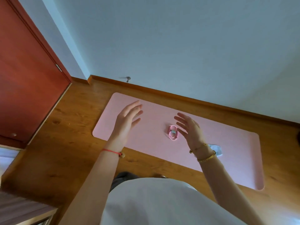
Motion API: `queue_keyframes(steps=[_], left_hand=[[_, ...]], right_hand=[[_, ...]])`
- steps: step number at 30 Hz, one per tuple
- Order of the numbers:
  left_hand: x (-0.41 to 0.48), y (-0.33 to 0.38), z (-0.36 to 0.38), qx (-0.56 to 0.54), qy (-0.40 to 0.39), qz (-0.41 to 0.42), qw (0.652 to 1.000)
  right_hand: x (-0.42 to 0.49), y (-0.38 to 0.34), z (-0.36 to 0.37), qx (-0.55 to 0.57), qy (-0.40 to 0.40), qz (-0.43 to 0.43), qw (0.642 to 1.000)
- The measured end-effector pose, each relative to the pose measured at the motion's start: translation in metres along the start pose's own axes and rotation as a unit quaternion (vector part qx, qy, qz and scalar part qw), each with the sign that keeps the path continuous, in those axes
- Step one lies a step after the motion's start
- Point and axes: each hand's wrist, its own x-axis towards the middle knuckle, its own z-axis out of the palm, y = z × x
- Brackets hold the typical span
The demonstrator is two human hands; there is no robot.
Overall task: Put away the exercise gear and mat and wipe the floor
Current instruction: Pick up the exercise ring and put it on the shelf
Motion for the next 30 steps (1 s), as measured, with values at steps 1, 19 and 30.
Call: queue_keyframes(steps=[1,19,30], left_hand=[[0.0,-0.005,0.015,0.002,-0.005,-0.003,1.0],[0.076,-0.115,0.153,0.132,-0.087,-0.157,0.975],[0.193,-0.156,0.176,0.15,-0.062,-0.19,0.968]], right_hand=[[-0.001,0.002,-0.018,0.002,0.009,0.0,1.0],[0.073,0.066,-0.174,-0.06,0.169,0.112,0.977],[0.18,0.107,-0.196,-0.078,0.193,0.188,0.96]])
